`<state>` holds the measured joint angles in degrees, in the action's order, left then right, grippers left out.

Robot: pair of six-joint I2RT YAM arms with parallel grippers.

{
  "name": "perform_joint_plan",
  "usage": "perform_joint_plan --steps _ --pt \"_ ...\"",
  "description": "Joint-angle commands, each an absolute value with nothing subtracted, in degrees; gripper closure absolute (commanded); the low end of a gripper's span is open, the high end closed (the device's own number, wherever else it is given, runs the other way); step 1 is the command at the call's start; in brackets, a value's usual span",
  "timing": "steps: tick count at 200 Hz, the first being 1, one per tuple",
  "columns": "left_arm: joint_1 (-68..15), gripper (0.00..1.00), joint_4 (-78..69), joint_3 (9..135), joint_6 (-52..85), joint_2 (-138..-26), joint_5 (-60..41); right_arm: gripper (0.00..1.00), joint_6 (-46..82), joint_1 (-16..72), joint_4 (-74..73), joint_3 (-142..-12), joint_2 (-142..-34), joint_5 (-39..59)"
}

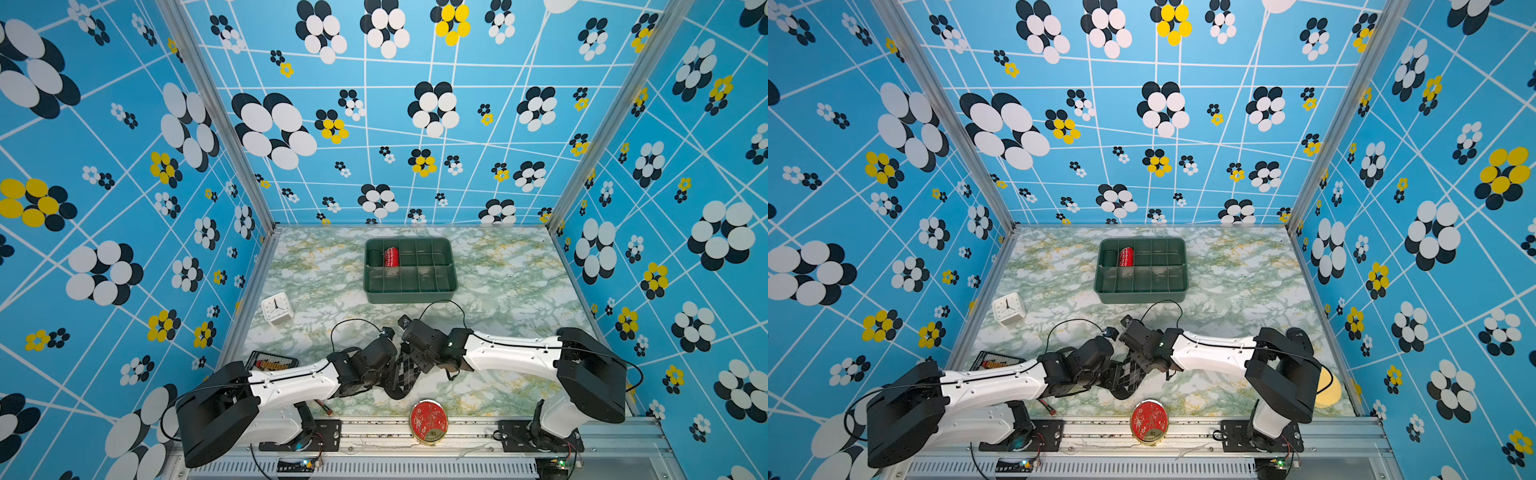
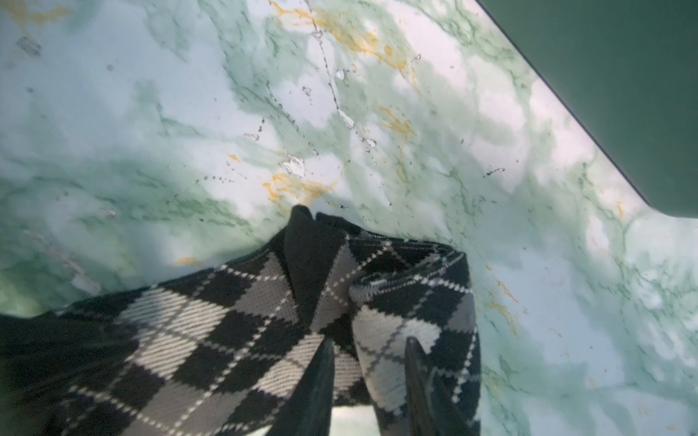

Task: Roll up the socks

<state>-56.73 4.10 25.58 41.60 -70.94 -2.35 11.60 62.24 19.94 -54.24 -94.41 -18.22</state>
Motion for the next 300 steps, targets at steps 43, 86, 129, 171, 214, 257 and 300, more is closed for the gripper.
perform_joint_plan --steps 43,86,129,171,214,257,300 --pt "-57.3 1.0 2.1 24.8 41.9 -73.4 -2.7 0.84 13.2 62.6 19.8 -57.8 -99.5 -22.2" --pt "-57.4 1.0 1.4 24.9 41.8 -75.0 -3.1 0.96 15.5 62.5 18.9 -58.0 -101.0 -24.4" --pt "-57.4 1.0 0.9 25.1 41.4 -77.4 -3.3 0.97 18.0 61.6 15.3 -56.9 -99.7 -22.5" --pt "-57.4 1.0 0.9 25.2 41.1 -78.7 -3.5 0.97 19.7 60.7 12.5 -56.6 -98.8 -20.6" --pt "-57.3 1.0 2.2 24.7 41.0 -77.5 -2.7 0.97 20.9 60.0 10.4 -55.7 -97.6 -20.5" --pt "-57.4 1.0 2.3 25.0 40.9 -77.8 -2.8 0.97 21.9 59.6 8.7 -55.8 -98.9 -20.8" --pt "-57.1 1.0 2.7 25.3 40.4 -77.8 -2.7 0.96 21.5 59.6 9.5 -56.5 -100.9 -18.8"
